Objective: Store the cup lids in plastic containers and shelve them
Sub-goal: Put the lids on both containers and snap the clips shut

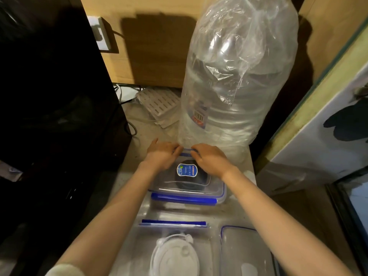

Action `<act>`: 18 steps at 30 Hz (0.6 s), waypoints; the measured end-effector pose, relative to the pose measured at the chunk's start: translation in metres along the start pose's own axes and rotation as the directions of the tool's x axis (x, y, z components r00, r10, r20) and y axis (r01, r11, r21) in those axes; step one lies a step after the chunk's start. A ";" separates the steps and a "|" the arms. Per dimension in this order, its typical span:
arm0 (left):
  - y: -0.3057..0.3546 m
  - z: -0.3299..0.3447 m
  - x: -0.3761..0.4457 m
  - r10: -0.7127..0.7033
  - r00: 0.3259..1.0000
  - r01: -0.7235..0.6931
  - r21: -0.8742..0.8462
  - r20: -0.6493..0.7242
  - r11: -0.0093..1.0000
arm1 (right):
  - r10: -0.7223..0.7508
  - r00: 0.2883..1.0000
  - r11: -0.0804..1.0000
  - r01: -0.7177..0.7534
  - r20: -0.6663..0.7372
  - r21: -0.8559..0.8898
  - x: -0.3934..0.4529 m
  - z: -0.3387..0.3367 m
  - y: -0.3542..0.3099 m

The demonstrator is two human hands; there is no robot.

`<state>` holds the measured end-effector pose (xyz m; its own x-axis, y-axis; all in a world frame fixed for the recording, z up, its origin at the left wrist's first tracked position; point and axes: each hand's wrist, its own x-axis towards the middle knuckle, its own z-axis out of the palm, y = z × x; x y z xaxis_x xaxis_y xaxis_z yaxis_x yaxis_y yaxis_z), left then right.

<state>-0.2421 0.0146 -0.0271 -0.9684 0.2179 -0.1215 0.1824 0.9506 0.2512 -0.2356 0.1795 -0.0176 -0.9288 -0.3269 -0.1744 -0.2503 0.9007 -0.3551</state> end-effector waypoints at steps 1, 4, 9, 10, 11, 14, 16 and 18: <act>0.000 -0.002 0.003 -0.015 1.000 0.015 -0.010 0.024 1.000 | 0.006 1.000 1.000 -0.006 0.022 -0.028 0.002 0.000 -0.001; -0.003 -0.005 0.008 -0.040 0.995 0.041 -0.008 0.092 0.999 | 0.017 0.999 1.000 -0.016 0.049 -0.022 0.004 0.000 0.001; -0.006 0.000 0.004 -0.025 0.999 0.023 0.038 0.034 0.999 | 0.015 0.993 0.998 -0.022 0.119 0.058 0.002 -0.003 0.003; -0.005 0.002 0.002 -0.024 1.000 0.024 0.042 0.004 0.999 | 0.017 0.995 0.999 -0.022 0.100 0.049 0.001 -0.003 0.002; -0.004 0.004 0.001 -0.027 0.999 0.028 0.045 -0.022 0.999 | 0.023 0.997 0.999 -0.026 0.079 0.033 0.001 -0.002 0.001; 0.001 0.008 0.001 -0.027 0.995 0.036 0.088 -0.093 0.995 | 0.051 0.998 0.998 -0.050 0.031 -0.028 0.002 0.004 -0.003; 0.001 0.009 0.001 -0.004 0.990 0.020 0.114 -0.140 0.993 | 0.056 0.998 0.996 -0.056 -0.005 -0.072 0.002 0.007 -0.003; 0.001 0.011 0.000 0.024 0.988 -0.003 0.131 -0.155 0.991 | 0.053 0.998 0.993 -0.058 -0.043 -0.102 0.002 0.011 -0.001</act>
<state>-0.2404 0.0180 -0.0378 -0.9784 0.2037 0.0346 0.2065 0.9706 0.1238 -0.2340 0.1753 -0.0279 -0.9518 -0.2657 -0.1534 -0.2230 0.9425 -0.2490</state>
